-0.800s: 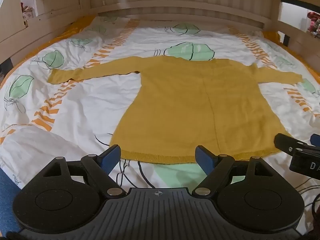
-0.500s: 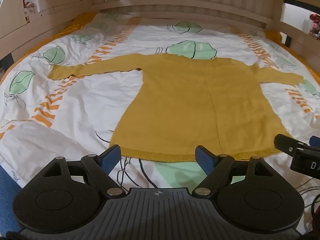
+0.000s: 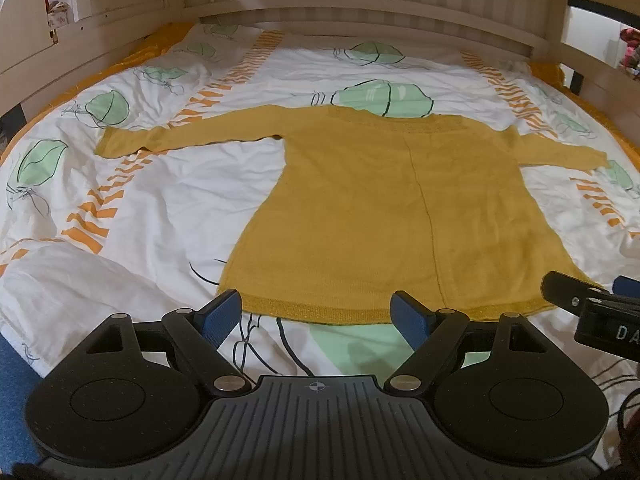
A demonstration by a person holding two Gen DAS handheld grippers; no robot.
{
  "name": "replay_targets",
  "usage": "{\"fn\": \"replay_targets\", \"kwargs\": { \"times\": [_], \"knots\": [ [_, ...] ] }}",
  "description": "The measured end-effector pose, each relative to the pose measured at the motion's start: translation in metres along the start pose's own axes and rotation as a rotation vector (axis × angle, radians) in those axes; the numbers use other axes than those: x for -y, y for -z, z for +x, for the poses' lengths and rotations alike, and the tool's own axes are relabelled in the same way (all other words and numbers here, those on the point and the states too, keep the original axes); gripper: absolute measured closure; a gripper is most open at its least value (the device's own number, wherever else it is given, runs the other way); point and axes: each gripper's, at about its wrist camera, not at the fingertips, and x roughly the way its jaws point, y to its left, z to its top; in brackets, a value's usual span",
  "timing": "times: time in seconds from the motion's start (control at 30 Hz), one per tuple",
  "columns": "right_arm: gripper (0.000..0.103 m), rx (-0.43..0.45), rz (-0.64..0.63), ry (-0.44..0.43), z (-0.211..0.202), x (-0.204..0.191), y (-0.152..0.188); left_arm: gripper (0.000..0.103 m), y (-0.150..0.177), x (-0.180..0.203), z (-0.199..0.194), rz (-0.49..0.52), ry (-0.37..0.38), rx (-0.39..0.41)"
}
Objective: Fold small clothes
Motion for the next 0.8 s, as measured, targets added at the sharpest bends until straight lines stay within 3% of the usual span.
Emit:
{"fn": "replay_targets", "kwargs": {
  "times": [0.8],
  "knots": [
    [0.001, -0.032, 0.004, -0.017, 0.0069, -0.0028, 0.0011, 0.022, 0.0013, 0.003, 0.0073, -0.002, 0.003, -0.022]
  ]
}}
